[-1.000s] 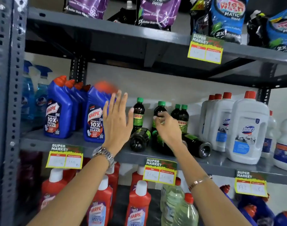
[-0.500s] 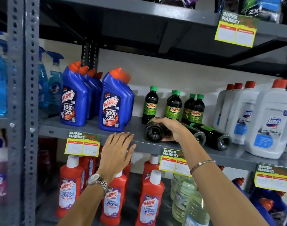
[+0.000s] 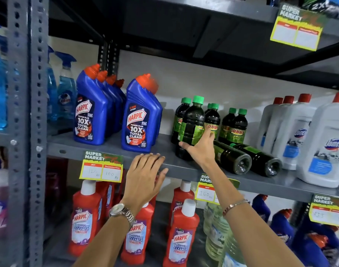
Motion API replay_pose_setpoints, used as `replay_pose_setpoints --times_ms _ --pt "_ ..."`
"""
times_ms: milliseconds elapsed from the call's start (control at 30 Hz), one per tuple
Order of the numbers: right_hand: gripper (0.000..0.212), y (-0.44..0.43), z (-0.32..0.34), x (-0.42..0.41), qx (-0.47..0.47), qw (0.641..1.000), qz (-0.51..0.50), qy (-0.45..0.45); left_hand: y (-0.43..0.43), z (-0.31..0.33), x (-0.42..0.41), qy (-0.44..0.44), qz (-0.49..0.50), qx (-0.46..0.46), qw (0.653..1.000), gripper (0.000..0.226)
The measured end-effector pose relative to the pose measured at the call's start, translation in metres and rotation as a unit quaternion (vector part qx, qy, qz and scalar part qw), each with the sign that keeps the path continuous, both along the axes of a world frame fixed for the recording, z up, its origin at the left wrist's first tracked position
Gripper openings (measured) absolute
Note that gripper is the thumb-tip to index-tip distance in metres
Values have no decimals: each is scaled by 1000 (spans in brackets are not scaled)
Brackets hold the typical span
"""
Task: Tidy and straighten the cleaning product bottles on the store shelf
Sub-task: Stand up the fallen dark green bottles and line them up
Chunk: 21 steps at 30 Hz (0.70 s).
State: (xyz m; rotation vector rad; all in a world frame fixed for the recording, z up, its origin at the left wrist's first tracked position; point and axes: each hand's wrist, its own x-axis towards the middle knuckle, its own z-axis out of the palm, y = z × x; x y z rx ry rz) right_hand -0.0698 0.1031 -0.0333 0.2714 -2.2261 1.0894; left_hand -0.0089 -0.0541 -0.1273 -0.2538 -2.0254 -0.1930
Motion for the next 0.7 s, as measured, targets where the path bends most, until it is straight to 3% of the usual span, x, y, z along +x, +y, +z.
replay_pose_setpoints --times_ms 133,267,367,467,533,700 --pt "102 4 6 1 25 999 -22 -14 6 0 -2 22 -14 -19 999 38" --pt "72 12 53 -1 -194 970 143 26 8 1 -8 37 -24 -33 998 36" --pt "56 17 80 -7 -149 961 222 -74 8 -2 -11 39 -19 -30 999 35" --pt "43 21 82 -12 -101 971 198 -85 9 -5 -13 48 -20 -23 998 35" --pt "45 22 79 -14 -101 979 169 -59 9 -5 -14 53 -22 -18 998 35" --pt "86 18 78 -14 -27 998 58 1 10 -5 -14 49 -17 -20 998 35"
